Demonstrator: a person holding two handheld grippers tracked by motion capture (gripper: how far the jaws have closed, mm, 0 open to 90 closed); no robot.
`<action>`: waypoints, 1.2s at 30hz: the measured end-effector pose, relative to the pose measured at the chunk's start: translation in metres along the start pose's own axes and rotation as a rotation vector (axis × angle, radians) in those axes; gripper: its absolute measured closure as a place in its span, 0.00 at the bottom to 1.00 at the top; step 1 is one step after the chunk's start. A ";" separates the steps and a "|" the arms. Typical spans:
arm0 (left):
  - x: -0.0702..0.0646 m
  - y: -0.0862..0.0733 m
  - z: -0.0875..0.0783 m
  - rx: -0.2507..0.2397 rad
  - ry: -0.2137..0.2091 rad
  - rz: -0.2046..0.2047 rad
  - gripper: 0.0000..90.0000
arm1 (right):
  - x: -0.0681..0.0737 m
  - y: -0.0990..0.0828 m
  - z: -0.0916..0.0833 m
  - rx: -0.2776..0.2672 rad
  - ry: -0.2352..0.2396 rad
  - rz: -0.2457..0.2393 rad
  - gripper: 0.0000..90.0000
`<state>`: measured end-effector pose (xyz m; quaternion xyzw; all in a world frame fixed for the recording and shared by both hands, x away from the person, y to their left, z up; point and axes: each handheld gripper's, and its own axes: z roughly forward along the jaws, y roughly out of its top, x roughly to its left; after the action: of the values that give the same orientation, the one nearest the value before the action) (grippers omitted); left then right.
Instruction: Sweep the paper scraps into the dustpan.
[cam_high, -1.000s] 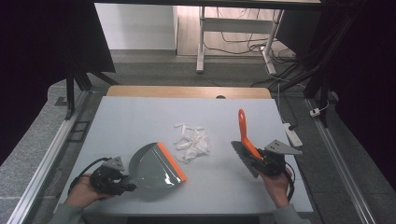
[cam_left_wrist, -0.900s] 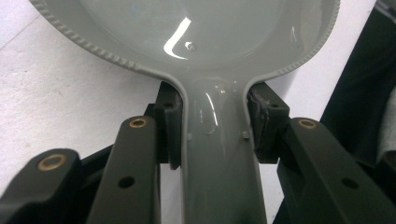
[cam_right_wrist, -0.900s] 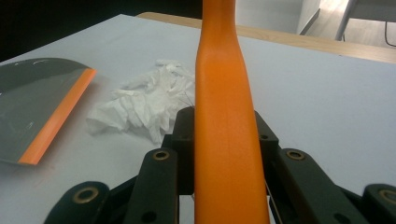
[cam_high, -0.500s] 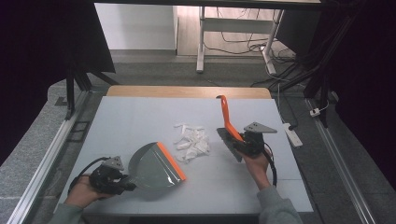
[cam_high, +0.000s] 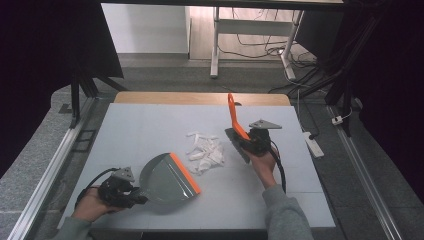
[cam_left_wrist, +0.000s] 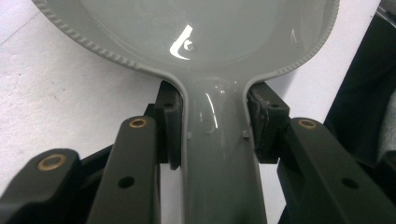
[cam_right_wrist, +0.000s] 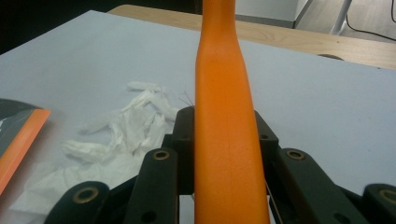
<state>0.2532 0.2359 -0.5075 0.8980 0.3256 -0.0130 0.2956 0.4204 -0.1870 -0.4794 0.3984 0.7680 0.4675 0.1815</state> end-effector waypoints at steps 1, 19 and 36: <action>0.000 0.000 0.000 -0.002 0.000 -0.004 0.68 | 0.001 0.001 0.004 0.007 0.000 -0.001 0.78; 0.001 0.001 0.004 -0.005 -0.002 -0.013 0.68 | 0.018 0.007 0.042 0.071 -0.019 -0.028 0.78; 0.002 0.001 0.006 -0.001 0.001 -0.024 0.68 | 0.019 0.000 0.053 0.091 -0.024 -0.022 0.78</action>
<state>0.2566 0.2332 -0.5124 0.8939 0.3366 -0.0160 0.2957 0.4436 -0.1415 -0.5038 0.4034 0.7906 0.4251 0.1777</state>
